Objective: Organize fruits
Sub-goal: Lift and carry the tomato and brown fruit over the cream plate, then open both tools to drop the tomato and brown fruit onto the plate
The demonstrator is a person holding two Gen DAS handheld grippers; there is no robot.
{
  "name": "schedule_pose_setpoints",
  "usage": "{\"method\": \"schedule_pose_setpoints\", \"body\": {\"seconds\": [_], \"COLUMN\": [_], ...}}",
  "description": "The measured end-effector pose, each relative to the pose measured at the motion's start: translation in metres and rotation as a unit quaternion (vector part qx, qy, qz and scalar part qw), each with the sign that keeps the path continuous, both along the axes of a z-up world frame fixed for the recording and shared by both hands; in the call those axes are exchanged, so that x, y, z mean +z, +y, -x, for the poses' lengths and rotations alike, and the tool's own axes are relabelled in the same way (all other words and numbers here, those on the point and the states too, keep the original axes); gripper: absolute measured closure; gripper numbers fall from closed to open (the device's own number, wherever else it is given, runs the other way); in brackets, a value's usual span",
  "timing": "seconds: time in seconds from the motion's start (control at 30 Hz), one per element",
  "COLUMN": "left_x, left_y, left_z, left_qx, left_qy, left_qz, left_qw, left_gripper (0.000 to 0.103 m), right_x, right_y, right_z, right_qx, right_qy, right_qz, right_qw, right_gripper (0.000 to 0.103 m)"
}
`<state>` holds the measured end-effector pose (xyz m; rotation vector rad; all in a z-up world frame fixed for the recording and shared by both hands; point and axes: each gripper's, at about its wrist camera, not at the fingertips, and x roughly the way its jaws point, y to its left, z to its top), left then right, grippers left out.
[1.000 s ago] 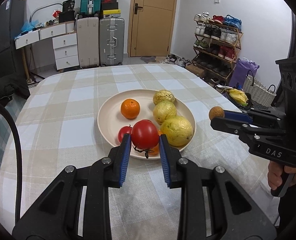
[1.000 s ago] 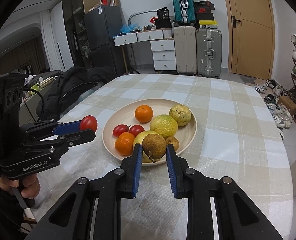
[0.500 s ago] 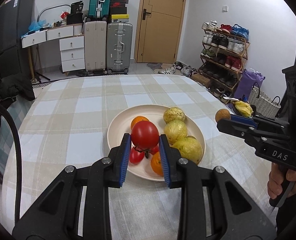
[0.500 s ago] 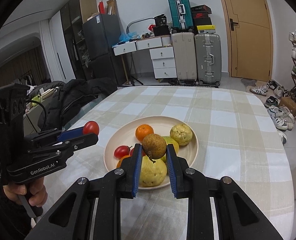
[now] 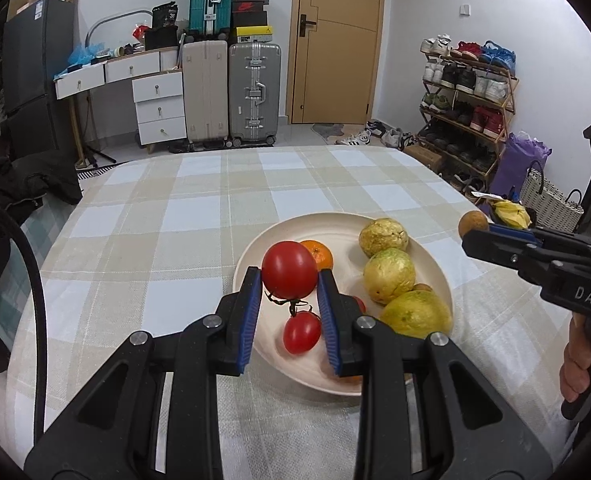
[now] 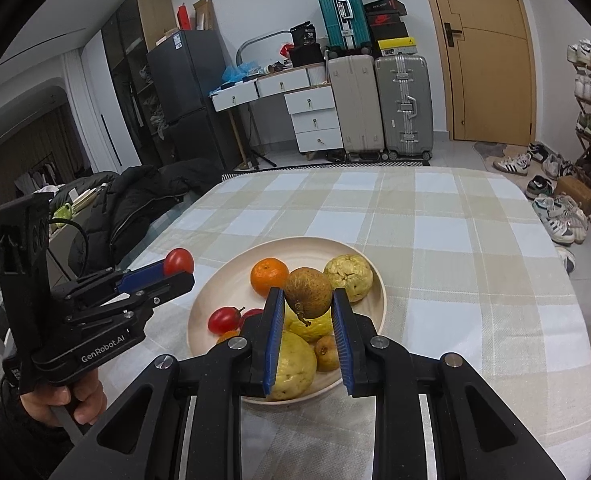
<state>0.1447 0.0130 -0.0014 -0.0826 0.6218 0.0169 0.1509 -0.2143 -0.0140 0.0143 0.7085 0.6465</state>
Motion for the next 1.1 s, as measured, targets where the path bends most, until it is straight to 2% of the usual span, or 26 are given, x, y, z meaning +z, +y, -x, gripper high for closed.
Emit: {"method": "schedule_pose_setpoints", "body": {"seconds": [0.27,0.37,0.77,0.8,0.87,1.0,1.03,1.07,1.1], "left_x": [-0.019,-0.024,-0.038,-0.038,-0.037,-0.032,-0.030,-0.028,-0.025], "left_y": [0.003,0.001,-0.007,-0.007,-0.007,-0.002,0.000,0.003,0.005], "left_z": [-0.023,-0.031,-0.045,-0.044,-0.043,-0.034,-0.030,-0.026,-0.020], "left_qx": [-0.003,-0.004,-0.011,-0.012,-0.014,-0.012,-0.013,-0.014,-0.014], "left_qy": [0.025,0.032,0.051,0.051,0.049,0.043,0.037,0.029,0.020], "left_qz": [0.017,0.012,0.008,0.008,0.012,0.016,0.019,0.026,0.032], "left_qw": [0.9995,0.9994,0.9986,0.9986,0.9986,0.9989,0.9990,0.9991,0.9992], "left_gripper": [0.077,0.077,0.077,0.077,0.077,0.072,0.064,0.052,0.046], "right_x": [-0.027,-0.034,-0.044,-0.043,-0.041,-0.035,-0.034,-0.033,-0.032], "right_y": [-0.001,-0.001,0.002,0.001,-0.002,-0.011,-0.015,-0.018,-0.022], "right_z": [-0.017,-0.022,-0.028,-0.028,-0.025,-0.021,-0.020,-0.019,-0.017], "right_qx": [-0.009,-0.004,-0.005,-0.005,-0.008,-0.019,-0.023,-0.027,-0.031], "right_qy": [0.026,0.035,0.046,0.047,0.041,0.031,0.032,0.030,0.028], "right_qz": [0.017,0.008,0.016,0.015,0.010,-0.003,-0.007,-0.011,-0.018], "right_qw": [0.999,0.999,0.999,0.999,0.999,0.999,0.999,0.999,0.999], "right_gripper": [0.078,0.078,0.078,0.076,0.058,0.050,0.041,0.027,0.020]}}
